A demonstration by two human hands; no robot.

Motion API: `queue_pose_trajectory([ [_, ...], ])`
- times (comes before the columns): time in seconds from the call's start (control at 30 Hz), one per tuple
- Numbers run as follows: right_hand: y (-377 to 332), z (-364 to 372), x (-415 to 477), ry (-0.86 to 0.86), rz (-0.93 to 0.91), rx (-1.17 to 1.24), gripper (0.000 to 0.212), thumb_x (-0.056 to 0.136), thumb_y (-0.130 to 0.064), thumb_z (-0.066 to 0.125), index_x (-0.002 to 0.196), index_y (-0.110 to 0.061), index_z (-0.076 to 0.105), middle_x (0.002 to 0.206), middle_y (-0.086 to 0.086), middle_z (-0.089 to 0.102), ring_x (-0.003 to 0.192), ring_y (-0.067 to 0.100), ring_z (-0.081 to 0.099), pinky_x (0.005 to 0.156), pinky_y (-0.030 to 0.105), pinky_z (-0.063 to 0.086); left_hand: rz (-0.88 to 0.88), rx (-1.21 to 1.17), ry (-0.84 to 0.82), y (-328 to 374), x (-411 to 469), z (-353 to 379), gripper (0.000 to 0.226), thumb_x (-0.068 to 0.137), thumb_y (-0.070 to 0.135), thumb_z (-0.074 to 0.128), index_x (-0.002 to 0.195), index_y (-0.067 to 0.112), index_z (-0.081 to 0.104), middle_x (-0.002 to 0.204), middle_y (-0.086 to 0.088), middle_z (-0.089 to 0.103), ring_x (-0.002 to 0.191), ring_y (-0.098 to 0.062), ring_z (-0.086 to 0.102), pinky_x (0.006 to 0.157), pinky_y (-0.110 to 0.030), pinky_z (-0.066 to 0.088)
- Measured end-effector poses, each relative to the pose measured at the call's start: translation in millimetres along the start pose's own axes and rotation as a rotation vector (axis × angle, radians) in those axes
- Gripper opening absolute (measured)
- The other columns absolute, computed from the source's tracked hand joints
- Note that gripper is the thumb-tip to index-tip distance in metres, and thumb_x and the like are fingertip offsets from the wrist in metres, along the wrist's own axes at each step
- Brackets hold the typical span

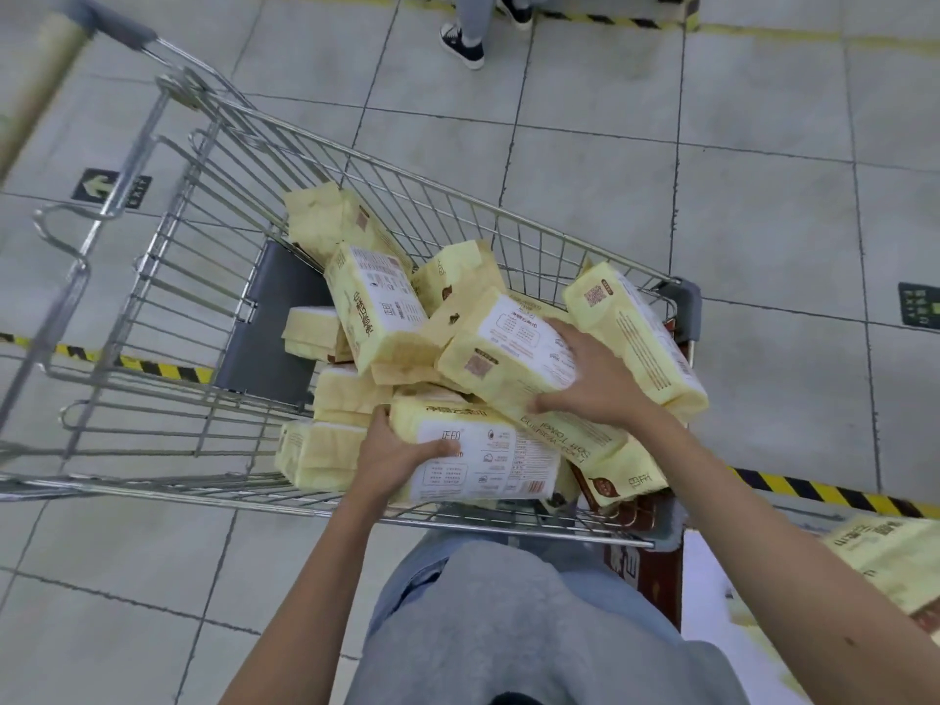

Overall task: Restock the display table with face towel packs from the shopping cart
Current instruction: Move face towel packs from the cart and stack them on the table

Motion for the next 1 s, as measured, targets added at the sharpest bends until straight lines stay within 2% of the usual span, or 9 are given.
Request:
queue_pose_trajectory([
  [0.13,7.8,-26.1,-32.2,0.096,0.03,0.337,0.101,0.061,-0.032,0.087,0.144,-0.029,0.029,0.126,-0.013,0.042,0.114,0.011,0.042,0.094,0.034,0.039,0.034,-0.17,0.053,9.5,-13.1,-18.8,0.103,0.027,0.032,0.089,0.118,0.014,0.044,0.108,-0.005,0.063,0.095,-0.023,0.065,0.072,-0.04,0.057],
  [0.2,17.6,-33.3,-50.2,0.137,0.056,0.488,0.098,0.063,-0.025,0.086,0.144,-0.027,0.031,0.129,-0.011,0.044,0.115,0.014,0.047,0.095,0.037,0.044,0.057,-0.286,0.068,10.5,-22.0,-24.7,0.099,0.032,0.024,0.088,0.121,0.01,0.046,0.109,-0.009,0.065,0.091,-0.025,0.067,0.063,-0.035,0.057],
  [0.33,42.6,-29.6,-90.1,0.184,0.119,0.824,0.085,0.066,-0.011,0.083,0.138,-0.024,0.04,0.118,-0.007,0.059,0.097,0.014,0.063,0.072,0.033,0.055,0.057,-0.469,0.081,0.5,-42.1,-27.8,0.105,0.031,0.031,0.087,0.127,0.006,0.05,0.114,-0.015,0.067,0.094,-0.032,0.069,0.069,-0.047,0.058],
  [0.4,56.1,-18.2,-109.6,0.181,0.144,0.964,0.085,0.059,-0.015,0.084,0.134,-0.023,0.045,0.113,0.001,0.066,0.09,0.02,0.069,0.064,0.035,0.056,0.044,-0.539,0.086,-8.9,-53.5,-24.8,0.104,0.035,0.03,0.087,0.129,0.005,0.049,0.117,-0.017,0.066,0.097,-0.035,0.068,0.069,-0.049,0.057],
  [0.53,81.2,9.9,-145.1,0.201,0.206,1.174,0.067,0.059,-0.02,0.074,0.123,-0.021,0.054,0.106,0.01,0.07,0.087,0.028,0.07,0.063,0.038,0.058,0.02,-0.622,0.047,-26.6,-76.4,-9.9,0.09,0.046,0.027,0.083,0.129,0.006,0.053,0.117,-0.016,0.067,0.099,-0.033,0.067,0.061,-0.041,0.058],
  [0.7,103.3,40.0,-176.4,0.271,0.293,1.283,0.067,0.059,-0.025,0.075,0.122,-0.014,0.054,0.105,0.016,0.07,0.085,0.032,0.07,0.066,0.04,0.056,-0.006,-0.639,-0.044,-36.6,-95.6,6.8,0.082,0.053,0.033,0.082,0.127,0.011,0.056,0.118,-0.015,0.067,0.106,-0.035,0.065,0.071,-0.044,0.058],
  [0.8,106.2,50.0,-191.3,0.315,0.303,1.355,0.074,0.054,-0.028,0.079,0.122,-0.01,0.055,0.102,0.017,0.071,0.086,0.033,0.07,0.064,0.041,0.057,-0.026,-0.636,-0.097,-37.4,-97.1,12.6,0.053,0.073,0.024,0.074,0.122,0.012,0.059,0.114,-0.015,0.069,0.099,-0.032,0.067,0.061,-0.038,0.059],
  [0.93,107.8,63.9,-204.8,0.381,0.324,1.453,0.071,0.061,-0.025,0.076,0.125,-0.007,0.052,0.107,0.02,0.069,0.094,0.038,0.068,0.069,0.044,0.058,-0.036,-0.579,-0.181,-30.2,-94.4,14.7,0.039,0.072,0.025,0.068,0.109,0.013,0.063,0.101,-0.011,0.073,0.089,-0.028,0.068,0.058,-0.035,0.059],
  [1.0,107.9,73.9,-209.3,0.43,0.353,1.49,0.082,0.054,-0.03,0.081,0.127,-0.009,0.051,0.109,0.02,0.068,0.096,0.038,0.067,0.073,0.046,0.056,-0.051,-0.54,-0.229,-26.4,-89.7,13.0,0.022,0.08,0.024,0.062,0.1,0.014,0.064,0.09,-0.007,0.075,0.078,-0.024,0.071,0.056,-0.033,0.059],
])
Point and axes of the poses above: each hand's wrist, its own x-axis towards the middle knuckle, its own z-axis out of the palm, y = z × x, the point moved 9 cm from there along x, towards the middle knuckle
